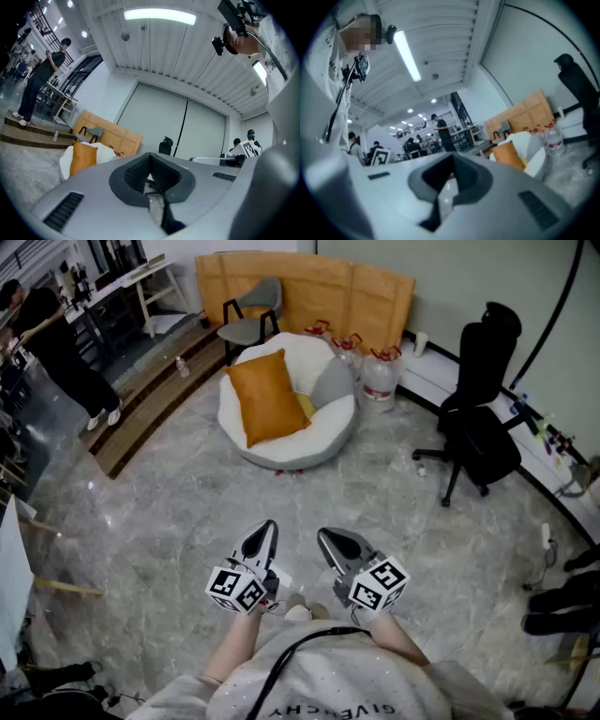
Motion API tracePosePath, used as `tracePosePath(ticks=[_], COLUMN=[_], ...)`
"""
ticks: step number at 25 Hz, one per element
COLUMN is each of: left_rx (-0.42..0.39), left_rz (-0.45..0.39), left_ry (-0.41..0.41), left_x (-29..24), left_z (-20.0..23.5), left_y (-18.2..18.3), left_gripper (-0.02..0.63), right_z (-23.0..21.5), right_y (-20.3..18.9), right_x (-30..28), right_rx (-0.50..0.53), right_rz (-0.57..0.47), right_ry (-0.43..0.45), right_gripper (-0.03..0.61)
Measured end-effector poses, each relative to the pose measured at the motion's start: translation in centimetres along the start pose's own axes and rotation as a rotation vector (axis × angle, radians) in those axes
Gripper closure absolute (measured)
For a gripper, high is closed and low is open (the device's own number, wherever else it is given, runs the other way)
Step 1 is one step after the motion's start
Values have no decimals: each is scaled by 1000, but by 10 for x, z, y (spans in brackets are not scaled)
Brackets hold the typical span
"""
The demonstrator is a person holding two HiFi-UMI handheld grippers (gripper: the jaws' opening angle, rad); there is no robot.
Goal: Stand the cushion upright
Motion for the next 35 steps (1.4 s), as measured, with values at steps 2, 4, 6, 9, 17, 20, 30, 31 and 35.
tracePosePath(ticks=[2, 4, 6, 9, 17, 20, 30, 31, 35], left_rx=[-8, -11, -12, -11, -10, -10, 5, 8, 13], left_rz=[-5, -10, -10, -13, -55, -55, -63, -64, -64], left_ry=[1, -1, -5, -12, -6, -7, 15, 16, 12], left_x=[-2, -5, -8, -10, -11, -12, -45, -52, -85], left_z=[-2, -4, -8, -13, -16, -13, 34, 42, 76], left_y=[-3, -5, -6, -8, -9, -11, -19, -18, -12], left_gripper=[589, 589, 589, 589, 589, 589, 589, 589, 589], right_z=[-2, -3, -5, -5, -3, -5, -40, -45, -69], right_y=[1, 1, 2, 1, -1, -1, -8, -7, -3], right_x=[2, 3, 5, 7, 9, 7, -35, -44, -85], right_rx=[2, 4, 5, 5, 19, 15, -5, -3, 8], right_rz=[-1, -1, 0, 3, 22, 26, 46, 50, 64], right_ry=[4, 8, 10, 10, 50, 49, 28, 27, 26], right_gripper=[563, 563, 563, 563, 563, 563, 561, 561, 561])
Point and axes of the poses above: the fingertips, and each gripper's own axes: x backward along the fingers, z to its left, y out of its top, the point moved 5 cm from there along x, backward along the fingers, and after that the axes turned 13 degrees about -z, right-handed, at the moved point
